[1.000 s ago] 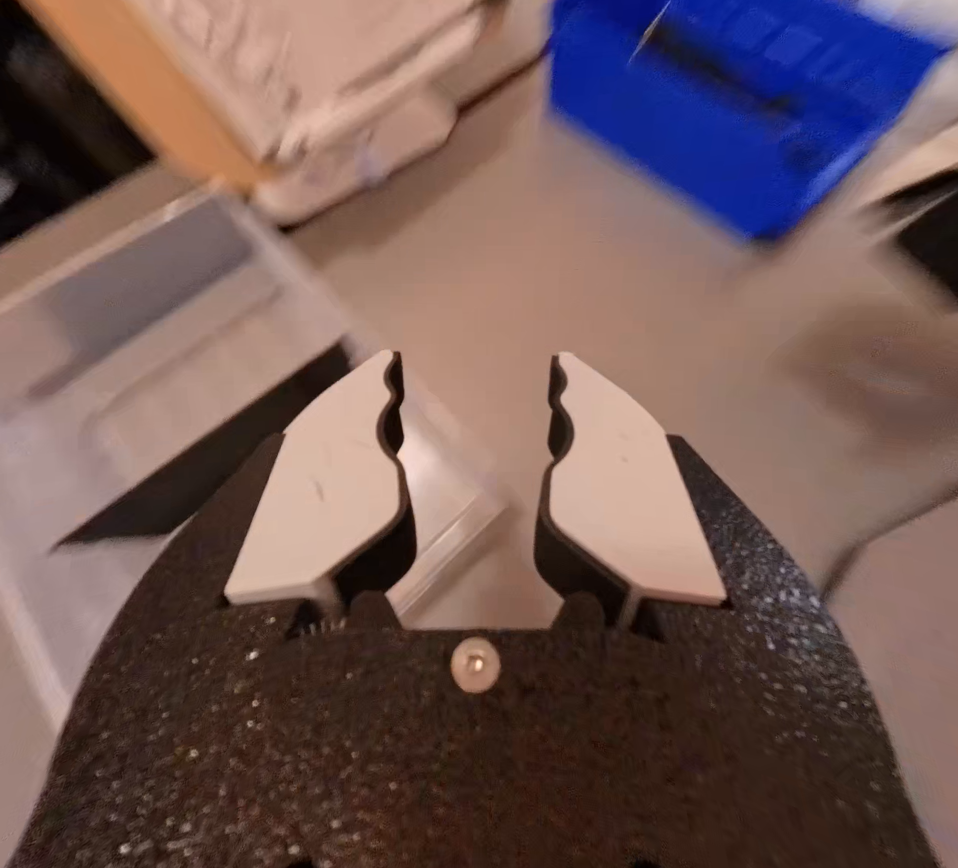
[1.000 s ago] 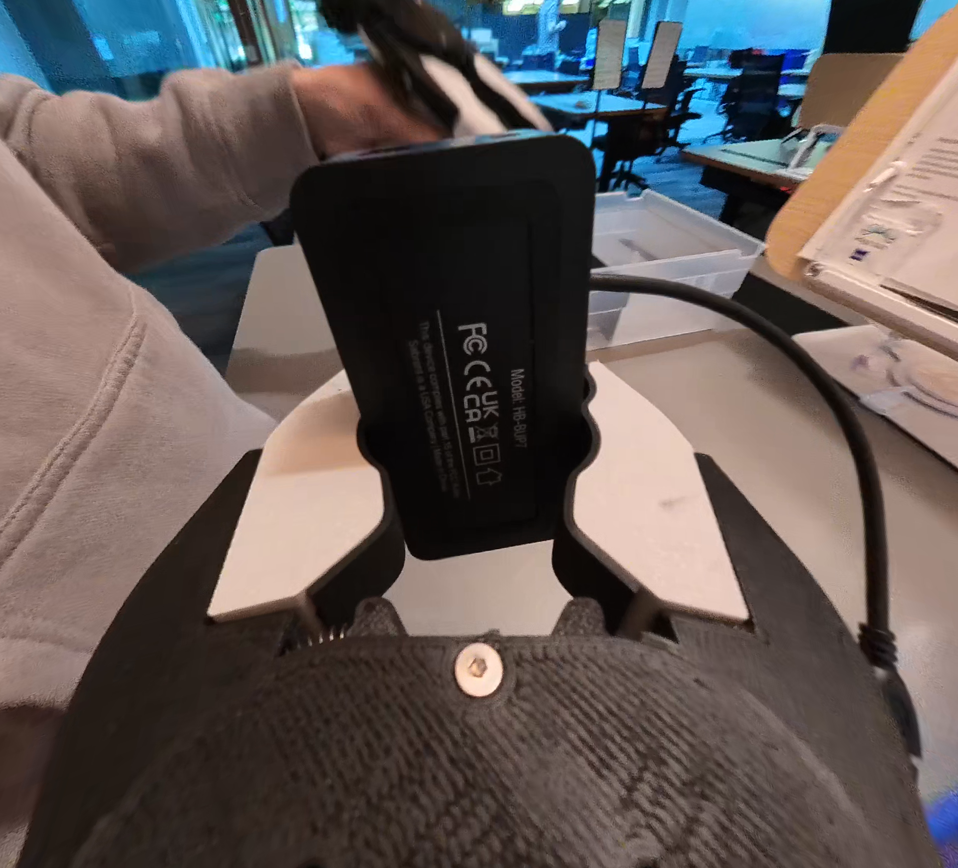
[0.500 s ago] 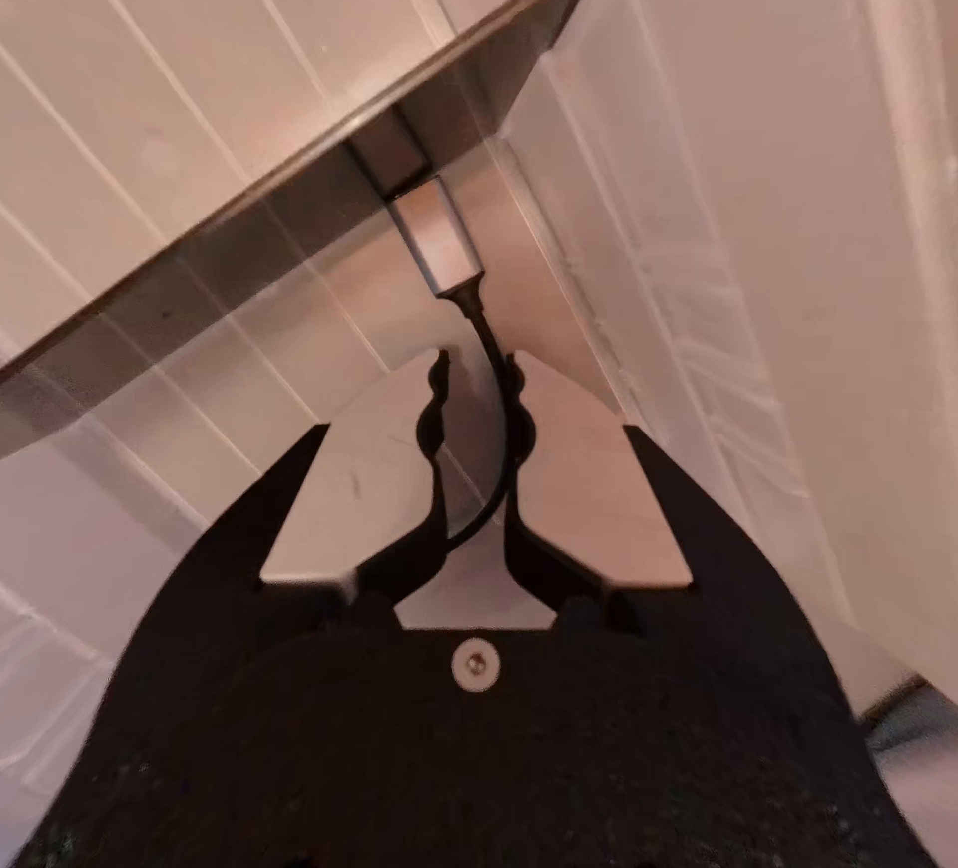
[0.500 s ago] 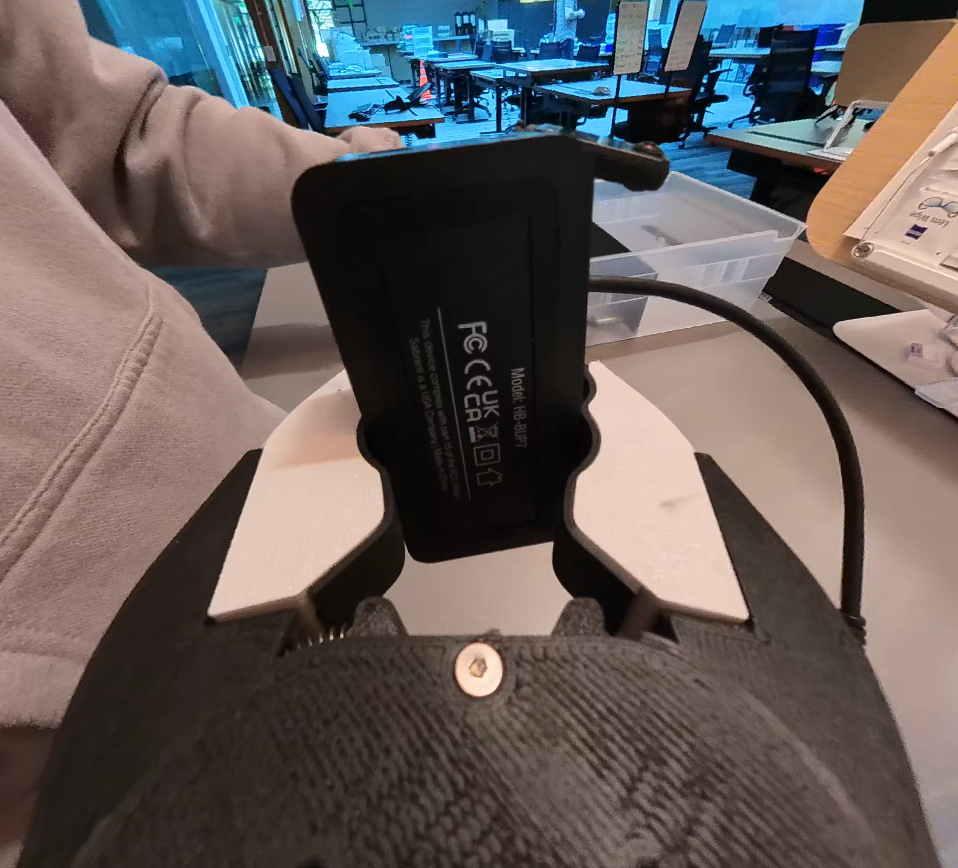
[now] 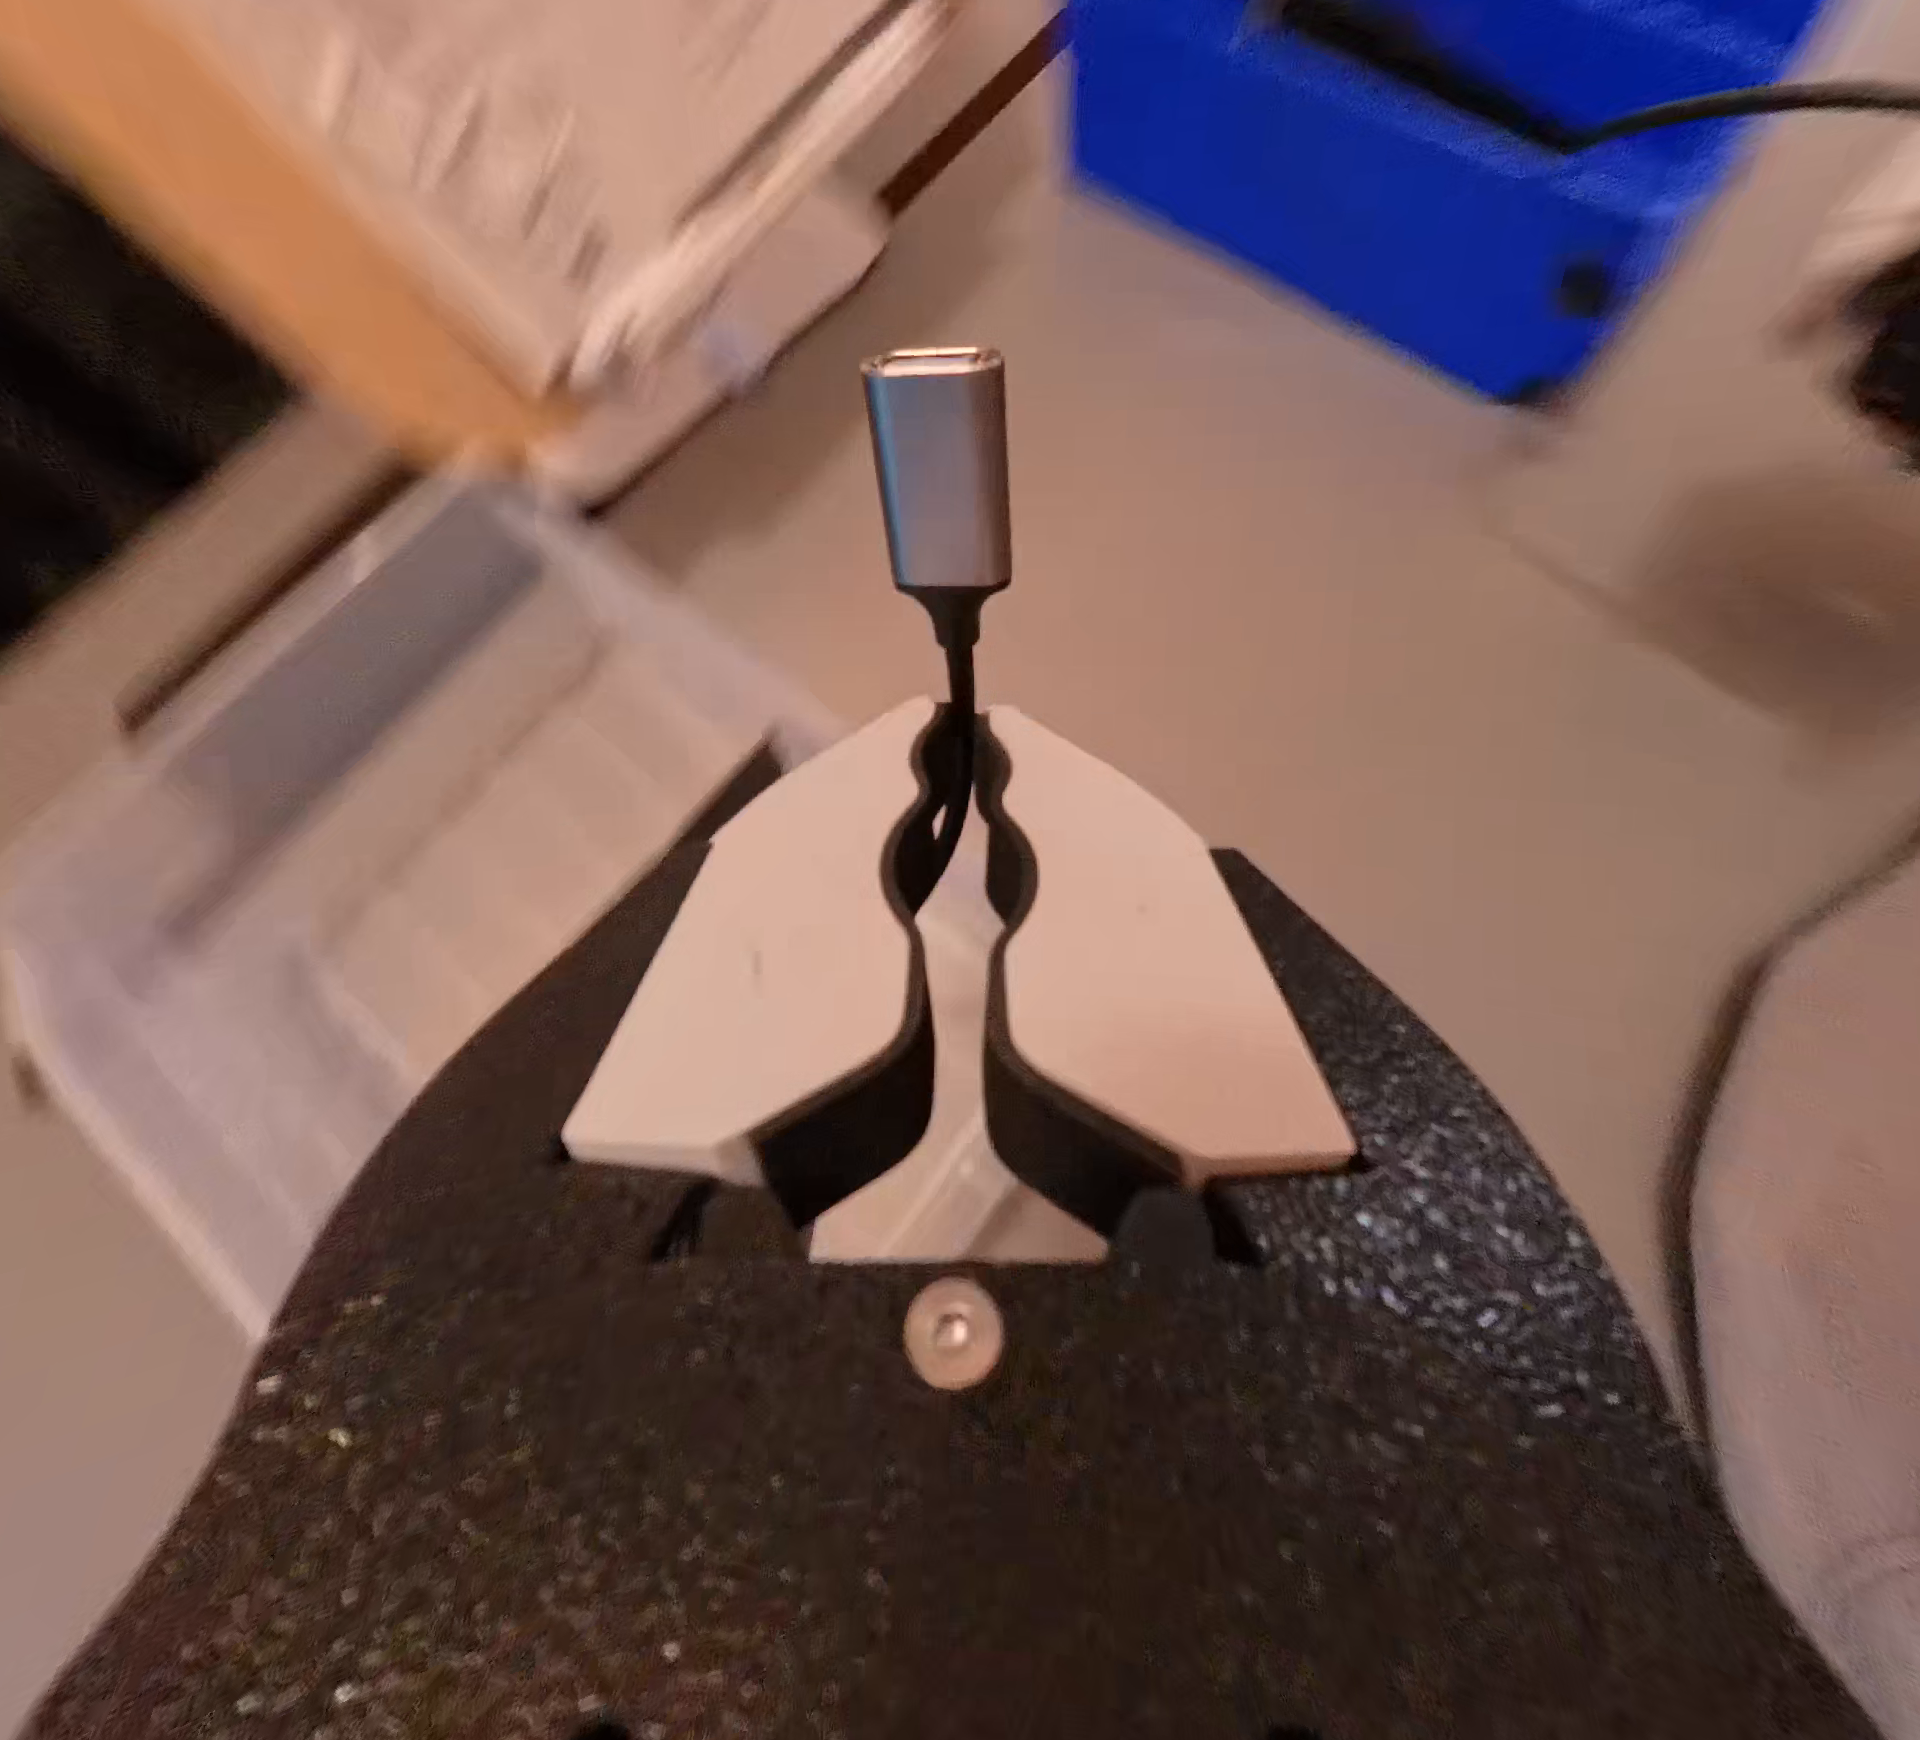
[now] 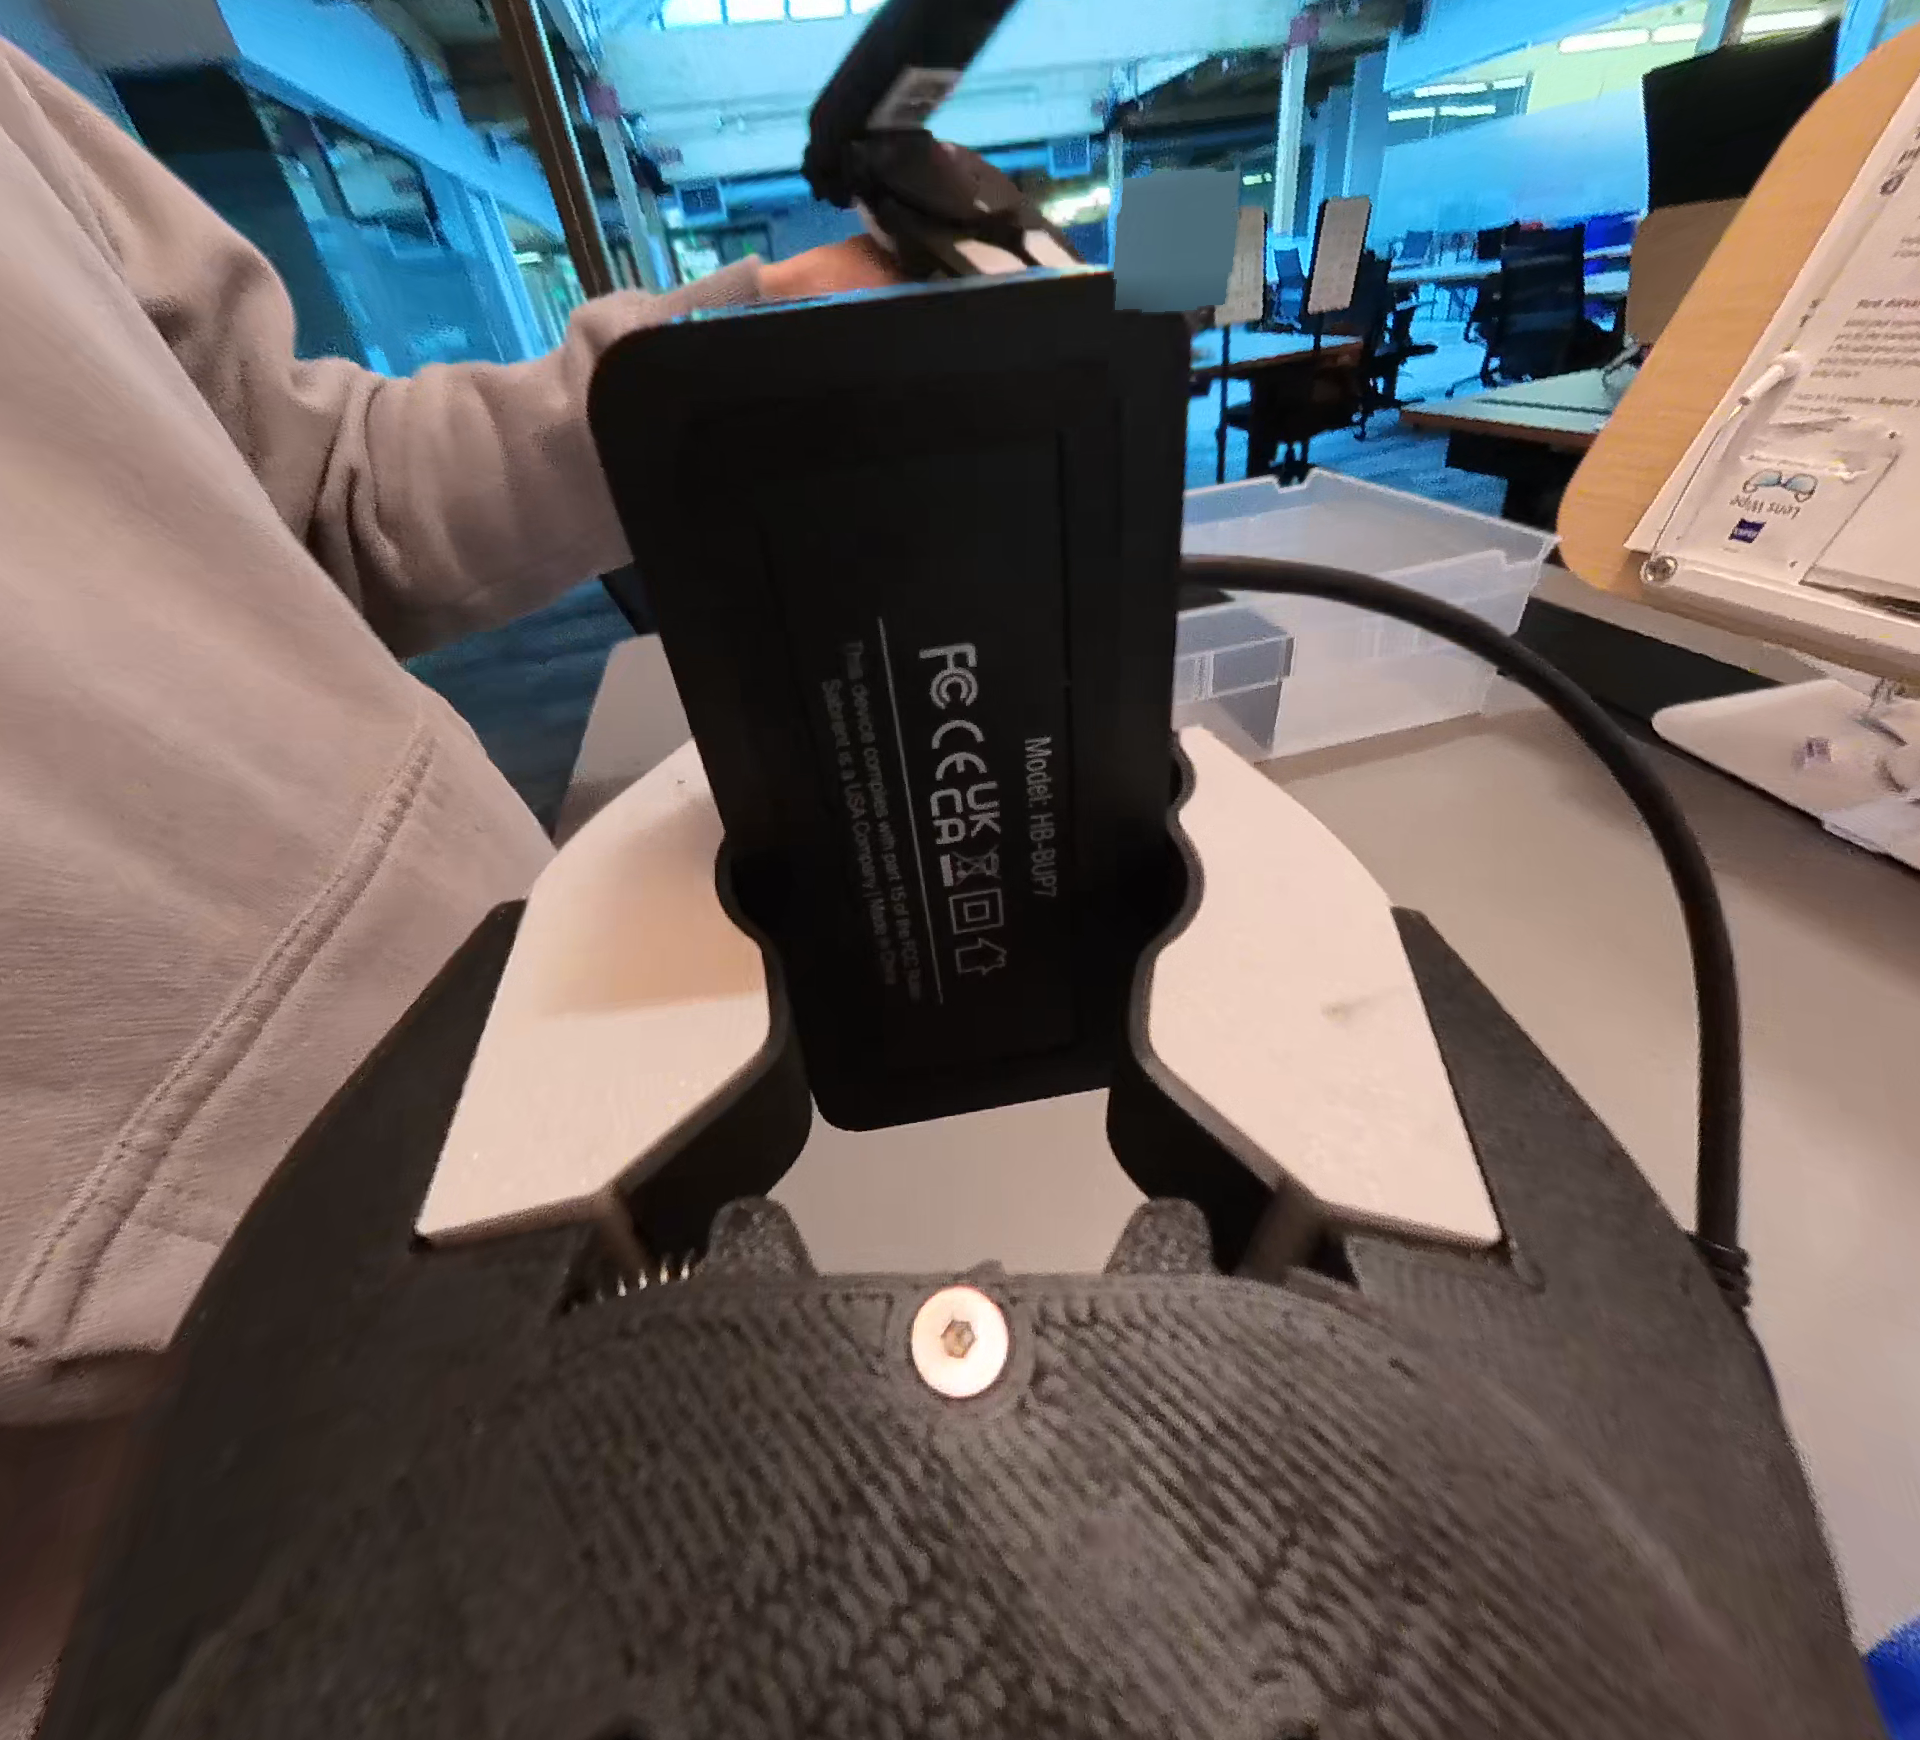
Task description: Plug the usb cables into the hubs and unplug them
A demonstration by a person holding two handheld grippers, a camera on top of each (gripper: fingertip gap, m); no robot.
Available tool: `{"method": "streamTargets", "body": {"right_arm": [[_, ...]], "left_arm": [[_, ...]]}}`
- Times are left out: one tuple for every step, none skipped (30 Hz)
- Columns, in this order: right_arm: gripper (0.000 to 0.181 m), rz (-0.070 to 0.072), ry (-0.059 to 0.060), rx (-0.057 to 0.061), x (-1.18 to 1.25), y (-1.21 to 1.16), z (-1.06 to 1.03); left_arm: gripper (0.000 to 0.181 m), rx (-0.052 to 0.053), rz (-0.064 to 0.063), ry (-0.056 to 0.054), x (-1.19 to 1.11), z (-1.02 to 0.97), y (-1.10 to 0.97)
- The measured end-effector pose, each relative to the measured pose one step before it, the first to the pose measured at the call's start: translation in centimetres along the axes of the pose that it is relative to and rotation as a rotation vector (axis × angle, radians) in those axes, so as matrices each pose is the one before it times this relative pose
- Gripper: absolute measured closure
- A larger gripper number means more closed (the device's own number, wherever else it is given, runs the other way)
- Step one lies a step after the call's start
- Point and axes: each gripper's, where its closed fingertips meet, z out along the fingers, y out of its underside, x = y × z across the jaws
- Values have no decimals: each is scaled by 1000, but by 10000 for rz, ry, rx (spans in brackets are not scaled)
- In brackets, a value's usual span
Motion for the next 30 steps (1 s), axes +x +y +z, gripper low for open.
{"method": "streamTargets", "body": {"right_arm": [[109, 81, -27, 183, 127, -309, -248], [109, 87, -22, 160, 167, -283, -254], [109, 62, -40, 102, 144, -221, -276], [109, 11, 49, 25, 266, -109, -287], [109, -9, 180, -37, 423, -21, -298], [109, 7, 150, -73, 376, 40, -270], [109, -18, 119, -42, 262, 7, -240], [108, -42, 120, -26, 187, -7, -182], [108, -31, 64, -23, 81, 7, -116], [108, -5, -14, -45, -60, 54, -56], [108, -32, 46, -67, -15, 72, -13], [108, -73, 26, -100, -83, 137, 33], [108, -50, -54, -98, -198, 152, 56], [108, -24, -22, -54, -157, 132, 81], [108, -3, -2, -33, -105, 129, 108], [108, 22, -66, -29, -163, 128, 112], [108, 10, -22, -18, -74, 111, 117], [108, -20, 40, -29, 7, 107, 105], [108, -19, 5, -46, -25, 117, 107], [108, -15, 30, -21, 12, 83, 97], [109, -6, 23, 2, 15, 49, 88], [109, -19, -2, 31, -19, 4, 105], [108, -58, 48, 89, 16, -106, 78], [108, -57, 22, 129, -37, -177, 59], [108, 22, -115, 126, -193, -182, 70], [108, 38, -70, 77, -107, -122, 48], [108, -71, 161, 45, 146, -108, 11], [108, -34, -7, -34, -63, 23, -16], [108, 48, -105, -87, -174, 105, -22], [108, -37, 98, -65, 35, 97, -31]], "left_arm": [[179, 785, 1437, 779, 2801, -511, -1968], [178, 678, 1536, 1019, 3146, 8, -1691], [178, 440, 1456, 1061, 3066, 572, -1166], [178, 125, 1181, 852, 2536, 1071, -468], [178, -116, 836, 616, 1986, 1394, 231], [178, -219, 583, 509, 1741, 1550, 770], [178, -236, 368, 463, 1668, 1599, 1059], [178, -248, 143, 565, 1784, 1535, 1170], [178, -388, 76, 557, 1705, 1433, 1406], [178, -542, 119, 388, 1420, 1299, 1603], [178, -480, 51, 357, 1276, 1108, 1434], [178, -324, -62, 204, 942, 878, 1115], [178, -203, -68, 30, 610, 655, 880], [177, -77, -190, 58, 527, 475, 689], [176, -28, -372, 147, 498, 319, 603], [176, -6, -485, -33, 136, 157, 478], [168, -16, -502, -269, -303, -34, 329], [164, -33, -392, -118, -202, -248, 137], [163, 87, -297, 64, -72, -398, -198], [157, 212, -363, -183, -512, -363, -523], [155, 179, -474, -532, -1055, -224, -608], [156, 27, -549, -762, -1364, -28, -493], [156, -104, -547, -833, -1399, 236, -361], [156, -211, -410, -728, -1124, 465, -151], [156, -268, -245, -645, -931, 616, 33], [156, -228, -118, -574, -773, 692, 59], [156, -253, -62, -423, -573, 797, 214], [156, -371, -110, -278, -432, 852, 460], [156, -430, -212, -162, -328, 846, 580], [154, -408, -330, -61, -248, 799, 570]]}}
